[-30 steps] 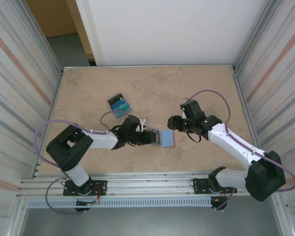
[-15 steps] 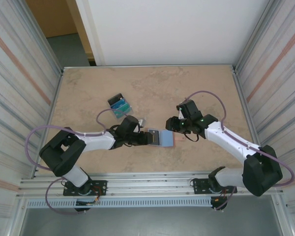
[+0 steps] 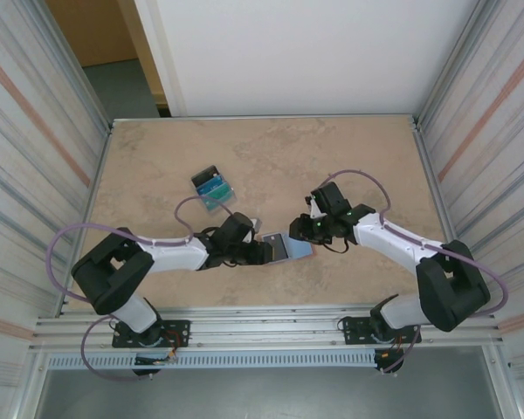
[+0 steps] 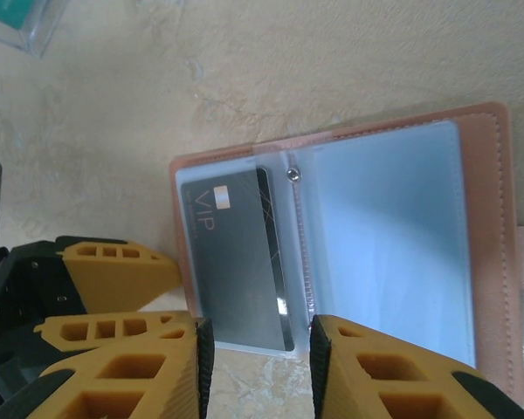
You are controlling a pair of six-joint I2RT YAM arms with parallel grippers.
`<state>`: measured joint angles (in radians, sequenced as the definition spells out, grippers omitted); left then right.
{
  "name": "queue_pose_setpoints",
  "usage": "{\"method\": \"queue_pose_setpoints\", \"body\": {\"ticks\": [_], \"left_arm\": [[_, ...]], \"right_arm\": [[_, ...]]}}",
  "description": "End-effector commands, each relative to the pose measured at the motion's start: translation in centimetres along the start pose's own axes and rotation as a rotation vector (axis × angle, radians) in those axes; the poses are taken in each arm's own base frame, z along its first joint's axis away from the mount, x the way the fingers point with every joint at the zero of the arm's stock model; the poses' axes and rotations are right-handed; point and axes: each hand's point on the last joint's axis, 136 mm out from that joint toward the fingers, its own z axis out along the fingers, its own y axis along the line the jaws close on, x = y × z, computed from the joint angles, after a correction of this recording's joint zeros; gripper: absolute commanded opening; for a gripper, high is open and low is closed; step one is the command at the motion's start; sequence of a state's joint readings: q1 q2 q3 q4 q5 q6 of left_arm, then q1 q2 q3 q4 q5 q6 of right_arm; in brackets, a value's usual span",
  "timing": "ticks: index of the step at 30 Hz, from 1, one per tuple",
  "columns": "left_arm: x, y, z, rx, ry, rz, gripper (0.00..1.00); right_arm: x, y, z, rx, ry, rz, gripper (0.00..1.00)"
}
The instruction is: Take the credit cards out of the card holder
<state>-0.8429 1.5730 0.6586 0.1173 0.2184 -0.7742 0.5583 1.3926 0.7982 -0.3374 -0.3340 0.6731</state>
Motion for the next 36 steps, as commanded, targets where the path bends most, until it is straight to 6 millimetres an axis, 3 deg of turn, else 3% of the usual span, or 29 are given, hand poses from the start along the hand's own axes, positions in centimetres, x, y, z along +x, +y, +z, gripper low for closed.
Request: {"method": "queue_pose_setpoints", "body": {"ticks": [1,7,22,28,36], "left_arm": [[-1.5,0.9,-1.9,-0.091,-0.085,0.005,0.56],[-3.5,1.6,-3.9,-0.204,-0.171,0.059,0.68],[-3.6,0.0,-0.3,-0.140,-0.098,0.090,0.39],[-3.4,-0.2,0.5,-0.116,-0.084,0.093,0.33],[-3.7,0.8,1.4,-0.130,-0.085,0.075,0.27]], "right_arm": [[0.8,0.8,0.7,-0.048,0.044,-0.005,0.35],[1.4,0.8,1.5,-0.060,0.093,-0.022,0.33],[2.4,-0.2,3.6,-0.050,0.178,-0.006,0.31],[2.5,-0.3,4.3,-0.068,0.194,0.008,0.31],[2.1,-0.8,4.8,-0.095,0.185,0.044,0.30]]}}
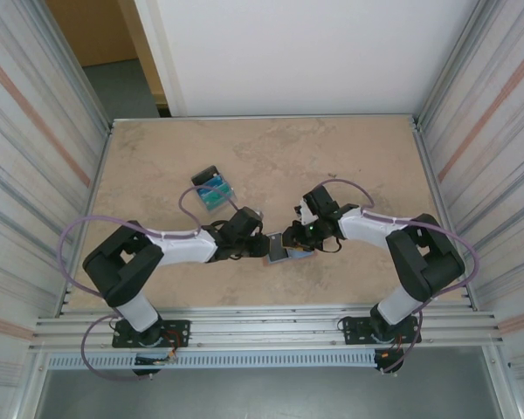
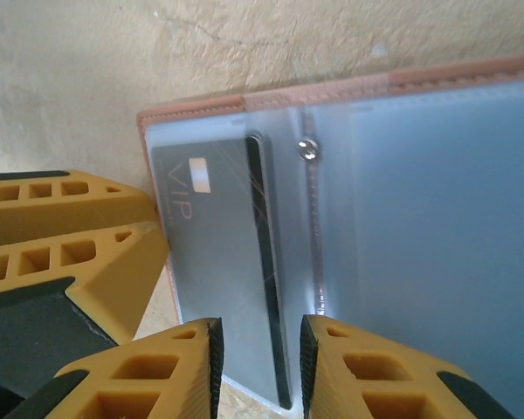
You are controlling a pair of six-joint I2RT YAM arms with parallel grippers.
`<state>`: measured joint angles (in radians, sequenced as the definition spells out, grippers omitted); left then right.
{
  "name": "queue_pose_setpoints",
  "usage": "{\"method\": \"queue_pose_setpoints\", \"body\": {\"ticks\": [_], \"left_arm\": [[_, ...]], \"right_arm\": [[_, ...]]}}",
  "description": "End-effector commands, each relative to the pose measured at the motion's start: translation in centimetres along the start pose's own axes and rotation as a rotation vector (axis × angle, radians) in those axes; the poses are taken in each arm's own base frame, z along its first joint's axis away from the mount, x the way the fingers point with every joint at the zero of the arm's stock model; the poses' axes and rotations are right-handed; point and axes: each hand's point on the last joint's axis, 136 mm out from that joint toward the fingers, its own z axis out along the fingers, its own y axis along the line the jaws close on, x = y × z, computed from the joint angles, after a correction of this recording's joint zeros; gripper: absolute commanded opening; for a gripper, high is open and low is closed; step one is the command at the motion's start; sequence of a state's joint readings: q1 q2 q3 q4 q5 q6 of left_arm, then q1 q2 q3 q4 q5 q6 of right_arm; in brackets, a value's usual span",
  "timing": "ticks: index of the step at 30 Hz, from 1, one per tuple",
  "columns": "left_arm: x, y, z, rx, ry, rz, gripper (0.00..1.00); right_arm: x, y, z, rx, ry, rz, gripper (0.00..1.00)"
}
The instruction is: Take the credit cards out of the card holder
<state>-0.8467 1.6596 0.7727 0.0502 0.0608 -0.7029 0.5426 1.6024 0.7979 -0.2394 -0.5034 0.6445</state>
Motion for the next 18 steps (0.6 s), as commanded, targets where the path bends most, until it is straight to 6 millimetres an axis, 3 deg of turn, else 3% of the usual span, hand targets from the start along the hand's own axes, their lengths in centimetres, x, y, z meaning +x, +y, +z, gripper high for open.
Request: {"method": "queue_pose_setpoints", "body": {"ticks": [1,8,18], "left_arm": [[-0.8,-0.2,0.3,0.014,-0.011,0.010,0.27],[-1.2,-0.5,0.6,0.020,-0.003,0.022,0.26],[-0.7,-0.7,-1.0,0.016,0.003,0.040,0.31]], "right_arm": [[0.0,-0.1,0.2,-0.032,0.005,0.015,0.30],[-0.1,-0.5,0.6,-0.047,0.002,0.045,0.30],[0.1,-0.8,1.0,-0.065,-0.002,0.067,0.28]]}}
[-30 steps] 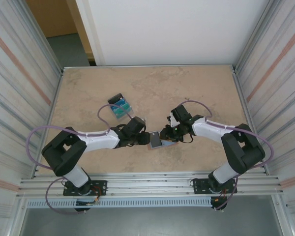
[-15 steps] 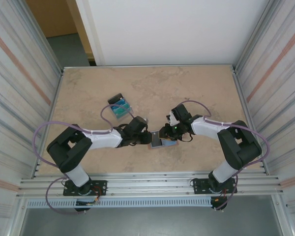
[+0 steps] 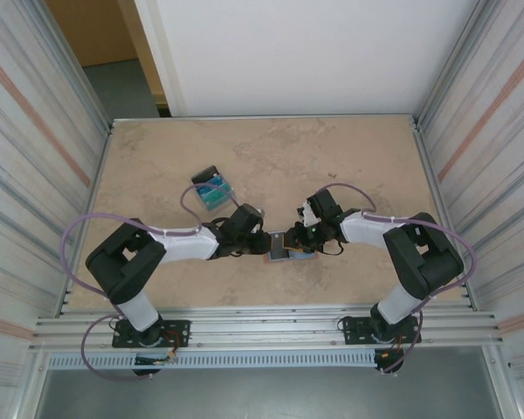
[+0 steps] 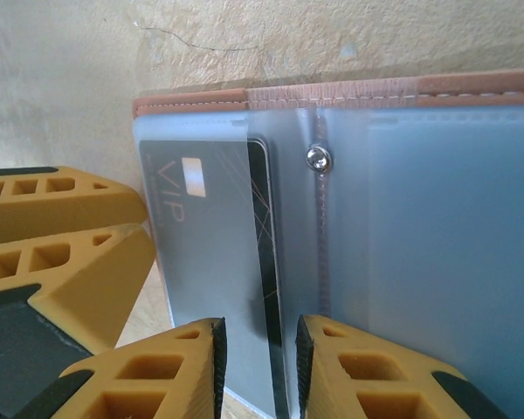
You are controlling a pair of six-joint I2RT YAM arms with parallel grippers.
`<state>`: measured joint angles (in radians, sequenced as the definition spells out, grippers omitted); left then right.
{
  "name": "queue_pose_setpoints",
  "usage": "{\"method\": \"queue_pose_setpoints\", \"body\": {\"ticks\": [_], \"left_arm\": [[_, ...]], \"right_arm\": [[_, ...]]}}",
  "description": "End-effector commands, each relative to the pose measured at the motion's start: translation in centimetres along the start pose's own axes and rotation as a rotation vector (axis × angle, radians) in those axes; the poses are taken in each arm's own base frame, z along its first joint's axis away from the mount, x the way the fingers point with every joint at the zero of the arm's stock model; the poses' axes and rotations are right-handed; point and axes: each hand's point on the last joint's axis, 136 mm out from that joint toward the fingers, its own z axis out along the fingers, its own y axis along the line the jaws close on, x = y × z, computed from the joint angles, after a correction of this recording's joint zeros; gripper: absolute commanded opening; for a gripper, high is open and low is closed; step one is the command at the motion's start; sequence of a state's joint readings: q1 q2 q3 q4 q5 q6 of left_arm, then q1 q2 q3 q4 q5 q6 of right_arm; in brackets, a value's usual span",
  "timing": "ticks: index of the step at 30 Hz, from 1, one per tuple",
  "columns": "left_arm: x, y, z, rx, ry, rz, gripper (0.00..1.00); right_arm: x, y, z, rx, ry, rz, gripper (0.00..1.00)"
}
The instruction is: Take the credit cards out of the card holder
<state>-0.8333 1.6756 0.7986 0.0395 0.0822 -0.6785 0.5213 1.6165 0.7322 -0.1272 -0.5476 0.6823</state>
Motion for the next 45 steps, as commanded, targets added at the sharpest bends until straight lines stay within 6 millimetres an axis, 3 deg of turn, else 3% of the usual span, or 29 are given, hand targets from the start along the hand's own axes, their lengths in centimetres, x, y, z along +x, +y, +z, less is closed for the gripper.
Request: {"method": "queue_pose_setpoints", "body": {"ticks": [1,14,23,34,45], "left_arm": [[-0.2,-0.7,-1.3,0.007,-0.007,0.030,0.31],[0.8,-0.5,0.0,-0.004,0.036,0.022,0.28],[0.4,0.3,0.6,-0.017,0.026,-0.009,0.24],[-1.7,0.8,1.1,-0.008,-0.014,-0.034,0.22],[-1.0,0.8,1.3,0.010,0.006,-0.071,0.20]], "right_arm": [[0.0,-0.2,0.3,-0.015,0.005,0.029,0.28],[-0.6,0.6,0.3,-0.112,-0.003,0.053,0.26],[-1.4,1.2,0.5,-0.174,-0.011,0.057,0.25],[-2.6,1.2,1.5,-0.240,-0.001,0.055,0.23],[-4.0,2.0,0.9,-0.315,-0.026,0.048,0.18]]}}
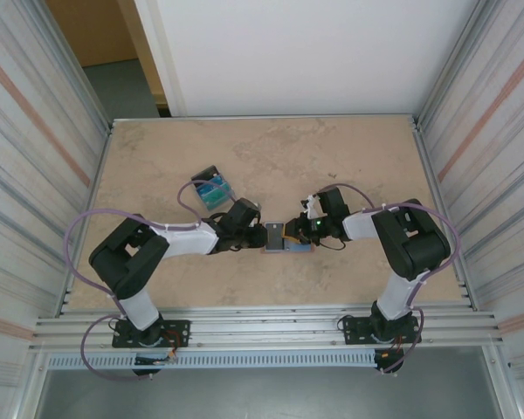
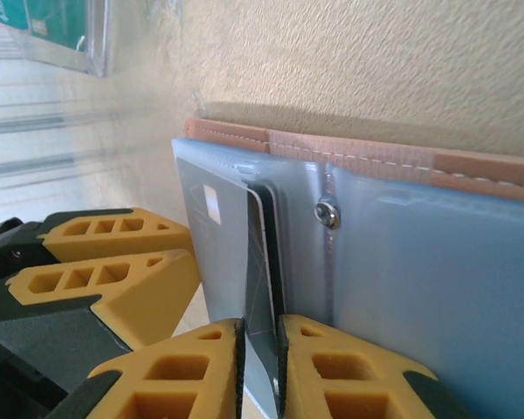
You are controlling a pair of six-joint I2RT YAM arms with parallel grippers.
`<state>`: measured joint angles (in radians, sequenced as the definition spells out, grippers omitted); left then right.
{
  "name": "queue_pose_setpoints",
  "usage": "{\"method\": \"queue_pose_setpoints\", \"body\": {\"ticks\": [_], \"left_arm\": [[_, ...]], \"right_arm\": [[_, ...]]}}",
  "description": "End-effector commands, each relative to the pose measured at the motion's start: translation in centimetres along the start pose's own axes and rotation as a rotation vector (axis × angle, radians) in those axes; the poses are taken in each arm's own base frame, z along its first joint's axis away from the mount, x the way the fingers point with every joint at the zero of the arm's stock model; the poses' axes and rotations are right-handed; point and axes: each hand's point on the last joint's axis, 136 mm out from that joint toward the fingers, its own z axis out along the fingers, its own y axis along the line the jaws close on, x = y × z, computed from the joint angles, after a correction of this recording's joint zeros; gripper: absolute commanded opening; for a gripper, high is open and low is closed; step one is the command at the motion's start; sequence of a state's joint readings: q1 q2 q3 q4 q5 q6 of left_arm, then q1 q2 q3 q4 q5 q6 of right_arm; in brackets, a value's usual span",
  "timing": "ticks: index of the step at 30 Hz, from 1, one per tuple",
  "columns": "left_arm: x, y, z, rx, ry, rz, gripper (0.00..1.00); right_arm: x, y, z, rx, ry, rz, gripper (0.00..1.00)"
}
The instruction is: Take the credit cards out of the card holder
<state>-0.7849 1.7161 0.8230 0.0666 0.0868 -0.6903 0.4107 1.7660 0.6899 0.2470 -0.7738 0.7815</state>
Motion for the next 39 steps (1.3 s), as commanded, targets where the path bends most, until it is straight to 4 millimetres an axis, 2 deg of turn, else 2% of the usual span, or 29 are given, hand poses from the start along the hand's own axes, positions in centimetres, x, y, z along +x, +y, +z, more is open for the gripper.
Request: {"method": "queue_pose_setpoints", "body": {"ticks": [1,20,25,39], "left_arm": [[0.8,-0.2,0.6,0.017,0.035,-0.025,0.20],[1.2,0.3,0.5,0.003,0.041,-0.064,0.15],[1.4,0.4,0.5,-0.001,0.045,-0.066,0.14],[1.4,0.7,0.6,-0.011,0.050,-0.069,0.14]], "right_arm": [[-0.3,1.2,0.3,-0.060,0.017,-0.008,0.17],[-0.1,1.4,-0.2,-0.109,0.006,0.004,0.18],[-0.2,1.5,-0.5,-0.141,0.001,0.014,0.14],[-0.6,1.1,-1.2,-0.178,-0.019,0.040,0.12]]}}
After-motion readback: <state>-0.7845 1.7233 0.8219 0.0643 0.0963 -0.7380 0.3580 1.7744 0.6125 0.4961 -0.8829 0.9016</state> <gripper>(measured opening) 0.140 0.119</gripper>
